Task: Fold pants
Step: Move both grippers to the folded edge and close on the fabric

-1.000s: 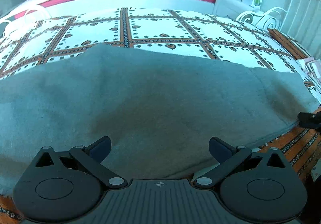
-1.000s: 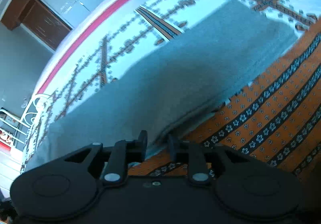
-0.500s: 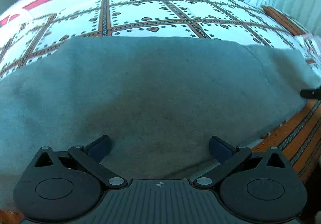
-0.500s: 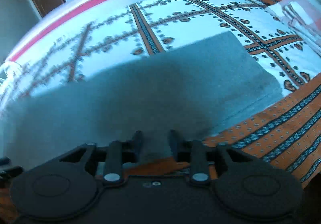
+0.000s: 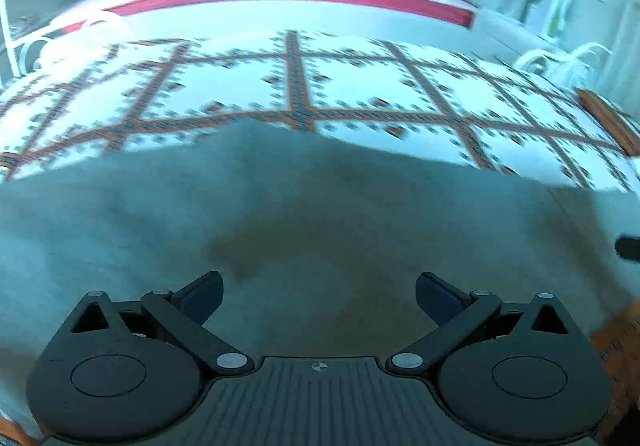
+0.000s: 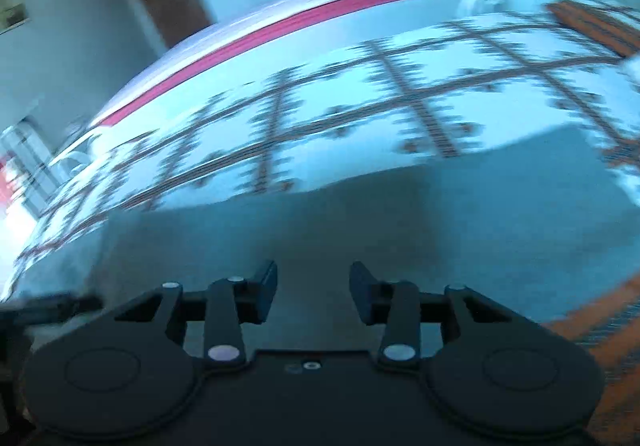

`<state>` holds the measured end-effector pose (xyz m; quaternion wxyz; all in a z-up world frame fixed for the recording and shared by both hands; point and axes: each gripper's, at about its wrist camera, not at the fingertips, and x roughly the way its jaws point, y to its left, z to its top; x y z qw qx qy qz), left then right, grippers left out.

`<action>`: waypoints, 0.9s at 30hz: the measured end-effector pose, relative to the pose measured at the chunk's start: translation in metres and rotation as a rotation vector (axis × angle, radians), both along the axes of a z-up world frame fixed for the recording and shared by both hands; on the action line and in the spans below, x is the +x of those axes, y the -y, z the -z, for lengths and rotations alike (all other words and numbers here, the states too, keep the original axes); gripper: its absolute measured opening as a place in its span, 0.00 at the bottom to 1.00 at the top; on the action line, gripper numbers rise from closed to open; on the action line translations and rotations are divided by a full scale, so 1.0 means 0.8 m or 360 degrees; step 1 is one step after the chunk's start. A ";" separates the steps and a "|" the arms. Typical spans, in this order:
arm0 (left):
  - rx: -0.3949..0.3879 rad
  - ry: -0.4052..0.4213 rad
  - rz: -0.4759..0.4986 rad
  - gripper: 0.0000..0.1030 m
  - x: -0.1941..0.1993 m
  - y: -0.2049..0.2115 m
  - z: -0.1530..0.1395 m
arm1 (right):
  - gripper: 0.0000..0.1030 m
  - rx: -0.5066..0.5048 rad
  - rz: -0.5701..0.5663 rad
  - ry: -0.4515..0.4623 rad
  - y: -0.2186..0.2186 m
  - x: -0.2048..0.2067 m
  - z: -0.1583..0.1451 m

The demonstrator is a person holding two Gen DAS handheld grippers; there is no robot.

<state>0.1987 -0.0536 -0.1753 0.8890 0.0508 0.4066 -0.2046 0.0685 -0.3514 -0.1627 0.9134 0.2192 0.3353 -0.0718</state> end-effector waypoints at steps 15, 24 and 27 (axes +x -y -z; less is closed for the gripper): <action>0.0105 -0.0004 -0.0309 0.49 0.146 -0.100 0.027 | 0.04 -0.0049 -0.0582 0.0047 -0.218 0.215 0.015; -0.0027 -0.0006 -0.0503 0.23 0.151 -0.161 0.038 | 0.00 0.0046 -0.0655 -0.0050 -0.254 0.258 0.051; -0.0025 0.0051 -0.0520 0.30 0.138 -0.154 0.025 | 0.09 0.0061 -0.0622 0.0023 -0.244 0.249 0.039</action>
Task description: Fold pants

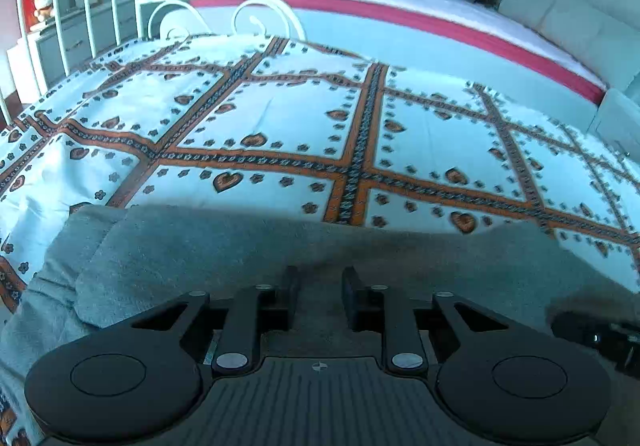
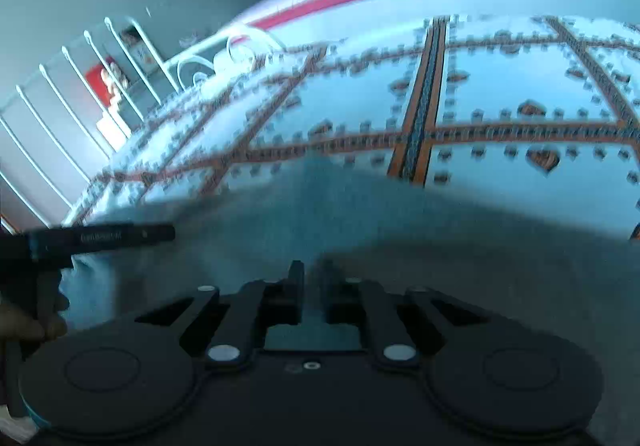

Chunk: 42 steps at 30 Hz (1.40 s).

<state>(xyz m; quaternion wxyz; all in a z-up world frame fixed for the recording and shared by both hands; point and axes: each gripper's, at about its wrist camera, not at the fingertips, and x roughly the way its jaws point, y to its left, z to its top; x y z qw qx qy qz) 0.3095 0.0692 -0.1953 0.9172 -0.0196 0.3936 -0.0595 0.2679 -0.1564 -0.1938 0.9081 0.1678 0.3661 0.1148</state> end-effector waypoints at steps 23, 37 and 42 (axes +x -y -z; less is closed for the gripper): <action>0.0058 0.0019 0.0178 0.84 -0.120 0.057 -0.021 | 0.22 -0.0202 0.0290 -0.0071 0.139 -0.146 -0.033; 0.0033 0.0017 0.0428 0.98 -0.209 0.174 -0.013 | 0.56 0.0030 0.0891 -0.0128 0.281 -0.323 -0.022; 0.0006 0.0007 0.0482 0.98 -0.214 0.193 -0.013 | 0.56 0.0199 0.1161 -0.0175 0.329 -0.371 -0.004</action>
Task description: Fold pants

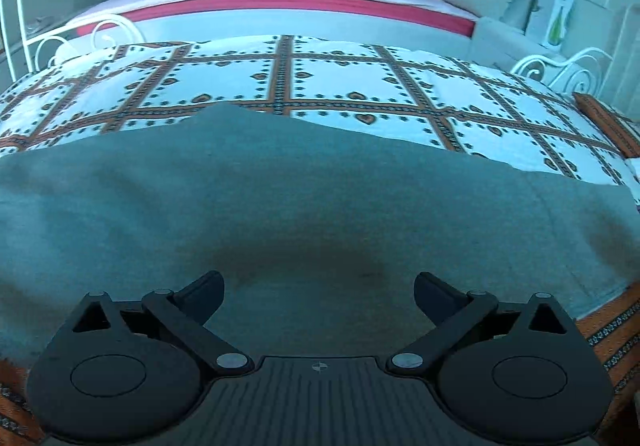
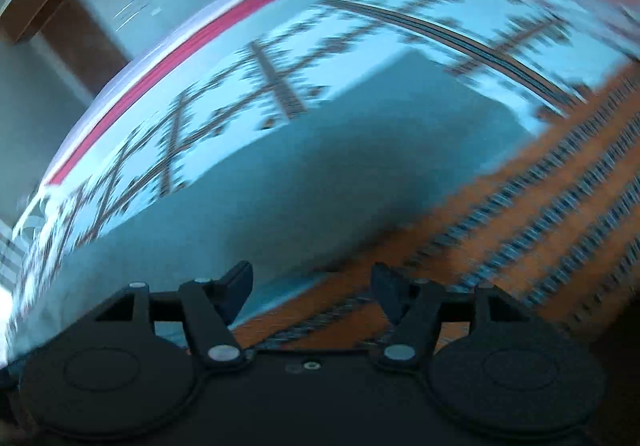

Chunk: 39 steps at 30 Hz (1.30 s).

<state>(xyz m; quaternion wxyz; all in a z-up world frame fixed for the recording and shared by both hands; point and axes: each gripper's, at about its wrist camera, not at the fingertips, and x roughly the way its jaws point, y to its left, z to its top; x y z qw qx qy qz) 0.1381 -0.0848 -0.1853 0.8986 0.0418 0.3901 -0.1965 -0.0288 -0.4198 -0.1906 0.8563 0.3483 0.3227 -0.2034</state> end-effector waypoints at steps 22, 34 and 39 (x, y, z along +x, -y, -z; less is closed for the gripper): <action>0.0031 -0.0030 0.0064 0.98 0.002 0.023 0.010 | 0.39 0.0182 0.0519 0.0169 0.086 -0.018 0.025; 0.0066 -0.0028 0.0078 0.98 0.003 0.027 0.013 | 0.13 0.0434 0.0735 0.0308 0.121 -0.019 0.052; 0.0087 -0.0015 0.0087 0.98 0.002 0.025 0.013 | 0.10 0.0418 0.0809 0.0377 0.121 -0.020 0.052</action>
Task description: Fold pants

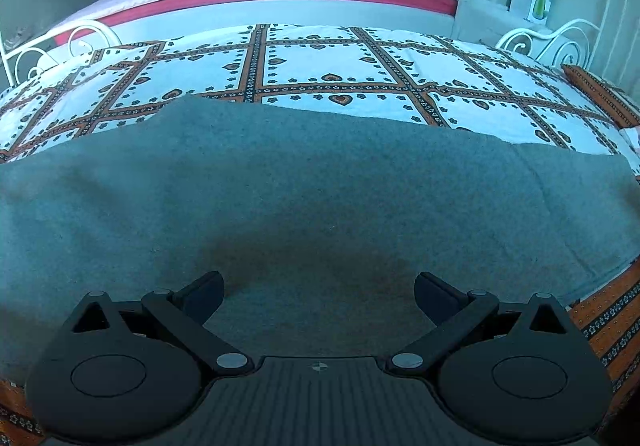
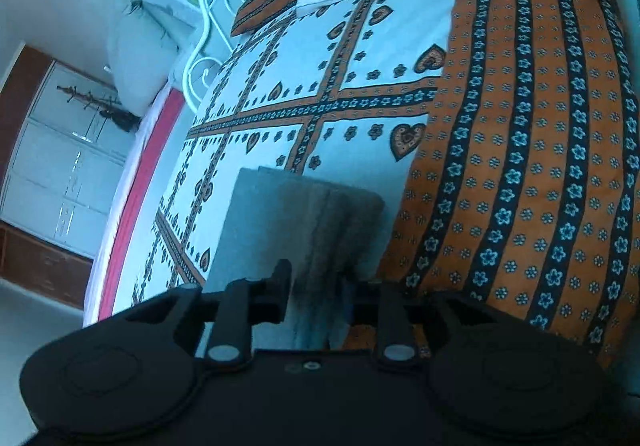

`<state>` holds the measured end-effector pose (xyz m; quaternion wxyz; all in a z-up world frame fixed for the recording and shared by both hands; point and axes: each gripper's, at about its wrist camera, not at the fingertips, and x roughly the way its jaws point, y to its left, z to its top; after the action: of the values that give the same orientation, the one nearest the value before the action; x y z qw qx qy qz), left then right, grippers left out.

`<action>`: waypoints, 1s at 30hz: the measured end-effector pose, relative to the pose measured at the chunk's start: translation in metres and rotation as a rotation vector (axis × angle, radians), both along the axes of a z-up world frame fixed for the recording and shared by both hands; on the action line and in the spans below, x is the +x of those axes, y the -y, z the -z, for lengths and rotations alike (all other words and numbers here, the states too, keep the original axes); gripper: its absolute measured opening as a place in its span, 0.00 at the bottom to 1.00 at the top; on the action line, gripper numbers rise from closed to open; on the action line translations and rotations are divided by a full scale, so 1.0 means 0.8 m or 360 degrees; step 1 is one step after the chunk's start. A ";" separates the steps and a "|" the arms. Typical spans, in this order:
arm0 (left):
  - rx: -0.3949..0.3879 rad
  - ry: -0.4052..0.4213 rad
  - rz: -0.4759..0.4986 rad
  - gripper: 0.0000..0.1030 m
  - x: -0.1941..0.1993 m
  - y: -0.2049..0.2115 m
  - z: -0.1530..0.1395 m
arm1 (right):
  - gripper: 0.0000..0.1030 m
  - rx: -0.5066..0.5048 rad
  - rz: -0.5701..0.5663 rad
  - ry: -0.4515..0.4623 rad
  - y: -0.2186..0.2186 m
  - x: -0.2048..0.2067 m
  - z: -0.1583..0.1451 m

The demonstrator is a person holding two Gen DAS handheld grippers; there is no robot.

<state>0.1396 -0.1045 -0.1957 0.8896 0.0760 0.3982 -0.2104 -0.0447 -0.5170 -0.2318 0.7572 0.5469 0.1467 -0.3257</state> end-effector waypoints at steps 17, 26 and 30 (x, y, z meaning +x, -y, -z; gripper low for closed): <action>-0.0141 0.0025 -0.0229 0.98 0.019 -0.074 -0.023 | 0.03 -0.1166 -0.1093 0.0178 -0.224 0.131 -0.175; -0.0245 0.0020 -0.0544 0.98 0.037 -0.169 -0.022 | 0.03 -0.1135 -0.1719 0.0146 -0.395 0.216 -0.124; -0.0239 0.0009 -0.0594 0.98 0.037 -0.190 -0.015 | 0.03 -0.1056 -0.1833 0.0023 -0.436 0.232 -0.084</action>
<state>0.1695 0.0478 -0.1840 0.9175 -0.0652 0.3859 -0.0707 0.1411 -0.1684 -0.1644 0.9394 0.1211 0.3023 0.1067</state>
